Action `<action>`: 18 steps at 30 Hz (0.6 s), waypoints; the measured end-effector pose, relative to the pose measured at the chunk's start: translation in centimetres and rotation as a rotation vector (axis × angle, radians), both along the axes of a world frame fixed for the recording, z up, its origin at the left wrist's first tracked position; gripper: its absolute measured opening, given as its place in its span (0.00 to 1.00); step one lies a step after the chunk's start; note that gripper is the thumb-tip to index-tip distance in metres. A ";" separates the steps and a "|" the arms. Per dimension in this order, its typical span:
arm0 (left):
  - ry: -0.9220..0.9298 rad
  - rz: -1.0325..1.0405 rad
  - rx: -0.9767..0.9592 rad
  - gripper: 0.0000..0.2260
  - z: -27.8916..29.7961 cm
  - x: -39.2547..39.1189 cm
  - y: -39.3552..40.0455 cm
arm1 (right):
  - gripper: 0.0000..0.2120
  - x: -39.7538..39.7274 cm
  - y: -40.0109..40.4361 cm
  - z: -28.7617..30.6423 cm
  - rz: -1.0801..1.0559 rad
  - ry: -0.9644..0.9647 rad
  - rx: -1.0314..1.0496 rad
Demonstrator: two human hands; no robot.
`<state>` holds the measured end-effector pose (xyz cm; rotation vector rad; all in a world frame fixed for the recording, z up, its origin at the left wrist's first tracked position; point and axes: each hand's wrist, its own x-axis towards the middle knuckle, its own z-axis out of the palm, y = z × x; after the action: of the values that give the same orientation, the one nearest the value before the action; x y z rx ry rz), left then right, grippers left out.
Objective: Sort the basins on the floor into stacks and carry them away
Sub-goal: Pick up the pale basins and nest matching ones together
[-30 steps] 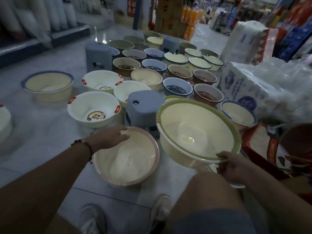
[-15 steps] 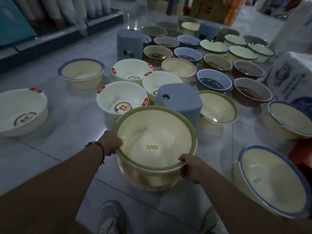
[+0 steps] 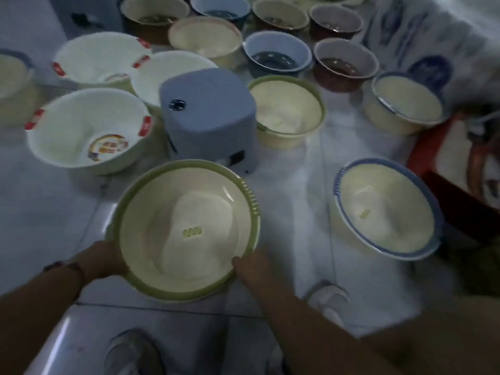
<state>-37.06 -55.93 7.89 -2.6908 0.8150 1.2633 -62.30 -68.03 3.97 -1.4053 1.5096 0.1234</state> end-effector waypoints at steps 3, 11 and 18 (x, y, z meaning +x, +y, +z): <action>0.054 -0.008 -0.004 0.10 -0.5 -0.2 -0.3 | 0.14 -1.0 -1.3 -2.0 -0.137 -0.083 0.055; -0.040 -0.410 0.032 0.21 0.2 -5.1 -7.8 | 0.39 -5.6 -6.9 -0.1 -0.293 0.193 0.090; -0.302 -0.714 -0.217 0.32 11.2 -12.8 -17.0 | 0.29 -12.5 -12.2 10.8 0.178 0.193 -0.401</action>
<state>-49.91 -72.92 19.10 -2.2680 1.7133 0.6166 -74.79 -80.23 14.79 -1.8938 1.6248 0.0683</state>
